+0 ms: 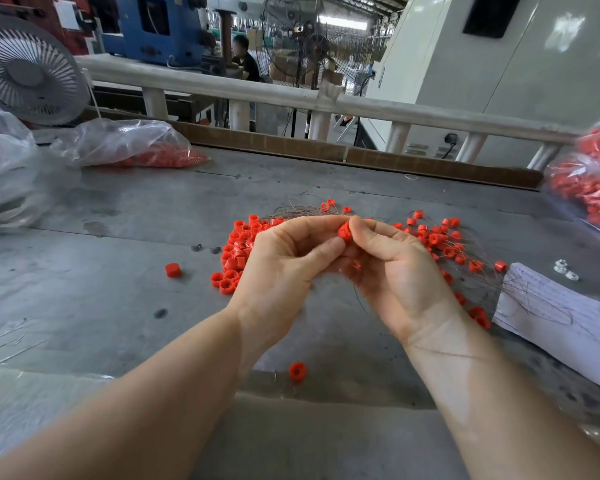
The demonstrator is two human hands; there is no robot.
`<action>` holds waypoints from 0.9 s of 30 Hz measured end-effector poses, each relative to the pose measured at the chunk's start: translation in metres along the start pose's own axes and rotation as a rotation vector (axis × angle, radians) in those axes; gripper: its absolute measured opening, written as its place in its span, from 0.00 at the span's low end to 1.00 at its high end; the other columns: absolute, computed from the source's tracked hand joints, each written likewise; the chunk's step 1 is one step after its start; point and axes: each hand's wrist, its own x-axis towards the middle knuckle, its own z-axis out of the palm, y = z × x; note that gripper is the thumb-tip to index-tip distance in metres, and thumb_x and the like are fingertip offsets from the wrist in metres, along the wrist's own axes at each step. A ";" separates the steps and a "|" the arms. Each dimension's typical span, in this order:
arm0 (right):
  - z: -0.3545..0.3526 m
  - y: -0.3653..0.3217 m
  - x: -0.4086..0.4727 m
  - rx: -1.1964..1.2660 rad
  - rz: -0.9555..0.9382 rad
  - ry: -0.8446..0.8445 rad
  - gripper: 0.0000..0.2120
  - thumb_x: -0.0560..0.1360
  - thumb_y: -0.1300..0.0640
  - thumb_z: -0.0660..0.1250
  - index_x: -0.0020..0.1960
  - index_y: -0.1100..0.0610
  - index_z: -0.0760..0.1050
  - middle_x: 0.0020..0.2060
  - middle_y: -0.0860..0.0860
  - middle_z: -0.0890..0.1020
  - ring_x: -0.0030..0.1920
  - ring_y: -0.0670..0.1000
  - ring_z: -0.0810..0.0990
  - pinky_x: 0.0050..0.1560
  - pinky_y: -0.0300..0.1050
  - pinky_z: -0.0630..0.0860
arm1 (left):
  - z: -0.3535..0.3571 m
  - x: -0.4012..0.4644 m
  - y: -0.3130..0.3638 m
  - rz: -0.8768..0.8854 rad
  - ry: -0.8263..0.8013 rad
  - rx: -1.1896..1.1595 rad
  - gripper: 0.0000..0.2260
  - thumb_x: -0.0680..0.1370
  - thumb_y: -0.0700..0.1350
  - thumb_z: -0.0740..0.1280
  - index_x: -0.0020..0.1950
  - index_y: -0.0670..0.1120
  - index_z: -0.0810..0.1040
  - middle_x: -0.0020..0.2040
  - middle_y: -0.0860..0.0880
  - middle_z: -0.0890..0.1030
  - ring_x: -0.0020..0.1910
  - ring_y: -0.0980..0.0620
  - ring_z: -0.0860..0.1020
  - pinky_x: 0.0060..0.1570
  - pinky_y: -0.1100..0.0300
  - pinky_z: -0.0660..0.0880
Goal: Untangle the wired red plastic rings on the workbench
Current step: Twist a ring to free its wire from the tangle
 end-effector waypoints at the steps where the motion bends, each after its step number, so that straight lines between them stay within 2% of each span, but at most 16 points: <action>1: -0.001 0.000 0.000 -0.012 0.021 0.006 0.06 0.65 0.55 0.68 0.38 0.57 0.80 0.36 0.55 0.84 0.33 0.48 0.81 0.33 0.37 0.75 | 0.000 0.000 0.000 0.004 0.004 0.017 0.11 0.75 0.31 0.64 0.51 0.43 0.81 0.41 0.47 0.85 0.42 0.53 0.83 0.43 0.65 0.78; 4: -0.002 0.000 0.000 -0.012 0.051 0.005 0.07 0.65 0.55 0.68 0.42 0.54 0.78 0.39 0.56 0.85 0.33 0.46 0.81 0.33 0.34 0.71 | -0.001 0.000 0.000 0.018 0.003 0.070 0.14 0.75 0.30 0.64 0.53 0.45 0.80 0.40 0.45 0.85 0.41 0.51 0.82 0.44 0.64 0.78; 7: -0.001 0.000 0.000 -0.011 0.044 0.036 0.08 0.64 0.55 0.68 0.43 0.53 0.76 0.39 0.56 0.85 0.34 0.46 0.81 0.32 0.34 0.71 | -0.002 0.000 0.000 0.014 0.002 0.092 0.12 0.75 0.30 0.64 0.55 0.40 0.80 0.43 0.42 0.85 0.42 0.50 0.83 0.43 0.64 0.78; 11: -0.001 0.001 -0.001 -0.057 0.013 0.059 0.08 0.64 0.53 0.67 0.42 0.52 0.73 0.34 0.51 0.84 0.31 0.43 0.80 0.30 0.32 0.71 | -0.002 0.000 0.001 -0.016 0.019 0.071 0.10 0.75 0.32 0.65 0.53 0.40 0.80 0.41 0.44 0.85 0.41 0.51 0.83 0.41 0.65 0.78; 16: 0.000 0.003 0.000 -0.174 -0.188 0.160 0.05 0.65 0.54 0.69 0.38 0.54 0.75 0.28 0.45 0.79 0.29 0.41 0.75 0.30 0.33 0.70 | -0.001 0.001 0.000 -0.032 0.051 0.066 0.07 0.73 0.34 0.67 0.50 0.39 0.80 0.39 0.45 0.85 0.39 0.52 0.83 0.40 0.67 0.77; 19: 0.001 0.004 0.001 -0.277 -0.295 0.169 0.04 0.69 0.58 0.69 0.35 0.54 0.78 0.28 0.46 0.79 0.29 0.42 0.73 0.33 0.33 0.72 | -0.001 0.001 0.001 -0.031 0.055 0.079 0.06 0.73 0.34 0.67 0.49 0.40 0.81 0.39 0.47 0.85 0.38 0.54 0.83 0.38 0.68 0.77; 24: -0.001 0.002 0.000 -0.286 -0.307 0.102 0.05 0.66 0.55 0.69 0.34 0.54 0.82 0.32 0.49 0.83 0.37 0.47 0.79 0.45 0.41 0.77 | -0.002 0.000 0.003 -0.023 0.069 0.084 0.06 0.73 0.36 0.67 0.48 0.42 0.81 0.37 0.49 0.85 0.37 0.56 0.83 0.37 0.69 0.76; 26: -0.003 0.002 0.001 -0.295 -0.299 0.075 0.05 0.69 0.59 0.69 0.36 0.54 0.82 0.34 0.49 0.84 0.40 0.47 0.80 0.48 0.42 0.77 | -0.003 0.000 0.003 -0.028 0.081 0.077 0.06 0.73 0.36 0.68 0.49 0.42 0.81 0.37 0.49 0.85 0.36 0.57 0.83 0.37 0.68 0.76; 27: -0.004 0.002 0.002 -0.304 -0.299 0.061 0.08 0.70 0.63 0.68 0.37 0.54 0.82 0.35 0.49 0.84 0.41 0.47 0.80 0.48 0.41 0.77 | -0.003 0.000 0.003 -0.033 0.089 0.075 0.06 0.72 0.38 0.68 0.49 0.42 0.81 0.37 0.49 0.85 0.36 0.57 0.82 0.37 0.68 0.77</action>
